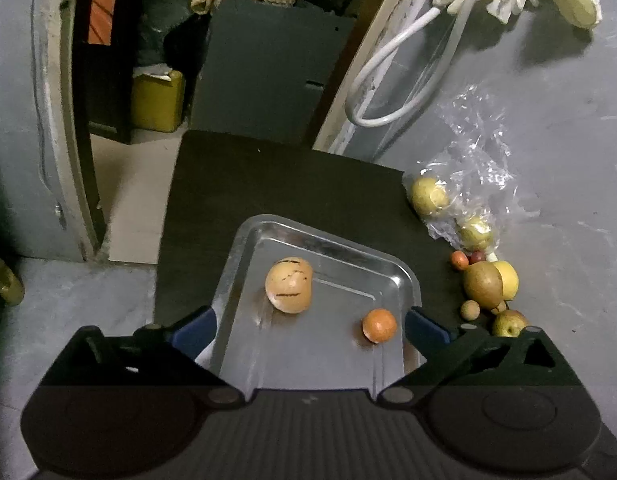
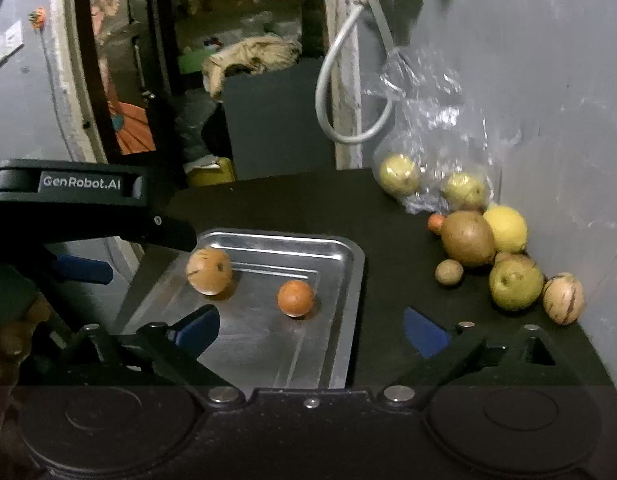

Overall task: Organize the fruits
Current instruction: 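Open the left tool to drop the melon while the right tool releases the tangerine, then lift both open tools up and away from the tray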

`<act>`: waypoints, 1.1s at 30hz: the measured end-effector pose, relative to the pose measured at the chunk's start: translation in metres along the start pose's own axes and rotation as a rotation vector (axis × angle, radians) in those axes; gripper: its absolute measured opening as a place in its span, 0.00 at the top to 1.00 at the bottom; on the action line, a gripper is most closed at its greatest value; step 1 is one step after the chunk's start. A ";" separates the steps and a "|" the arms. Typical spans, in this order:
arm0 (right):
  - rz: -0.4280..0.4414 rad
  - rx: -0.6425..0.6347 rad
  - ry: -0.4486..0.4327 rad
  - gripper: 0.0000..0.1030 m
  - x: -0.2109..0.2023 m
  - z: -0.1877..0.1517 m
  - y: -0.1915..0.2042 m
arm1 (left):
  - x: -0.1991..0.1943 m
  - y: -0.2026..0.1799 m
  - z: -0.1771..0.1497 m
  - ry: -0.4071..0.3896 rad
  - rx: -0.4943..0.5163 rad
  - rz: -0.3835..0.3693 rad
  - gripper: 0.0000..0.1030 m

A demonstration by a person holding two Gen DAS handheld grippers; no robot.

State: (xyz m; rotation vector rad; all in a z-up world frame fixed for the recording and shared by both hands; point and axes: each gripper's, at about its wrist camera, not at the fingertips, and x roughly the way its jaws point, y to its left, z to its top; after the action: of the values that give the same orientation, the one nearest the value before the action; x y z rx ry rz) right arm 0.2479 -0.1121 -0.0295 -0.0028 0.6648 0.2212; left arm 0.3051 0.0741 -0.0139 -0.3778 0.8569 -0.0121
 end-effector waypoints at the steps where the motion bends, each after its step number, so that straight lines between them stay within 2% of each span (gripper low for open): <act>1: 0.006 -0.005 -0.008 0.02 -0.005 0.001 0.001 | -0.005 0.000 -0.002 -0.004 -0.001 0.002 0.01; 8: 0.039 -0.066 -0.037 0.01 -0.037 0.000 0.006 | -0.034 0.009 -0.014 -0.008 -0.007 0.023 0.01; 14: 0.070 -0.103 -0.018 0.01 -0.052 -0.011 0.010 | -0.055 0.020 -0.031 -0.012 0.022 0.067 0.01; 22: 0.098 -0.184 0.032 0.01 -0.051 -0.030 0.024 | -0.062 0.046 -0.068 0.089 -0.027 0.113 0.01; 33: 0.177 -0.199 0.190 0.01 -0.047 -0.056 0.027 | -0.066 0.049 -0.101 0.213 0.066 0.096 0.01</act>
State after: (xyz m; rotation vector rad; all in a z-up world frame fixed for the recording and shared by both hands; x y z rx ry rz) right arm 0.1724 -0.0992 -0.0427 -0.1581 0.8310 0.4607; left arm 0.1798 0.0980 -0.0414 -0.2759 1.0819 0.0085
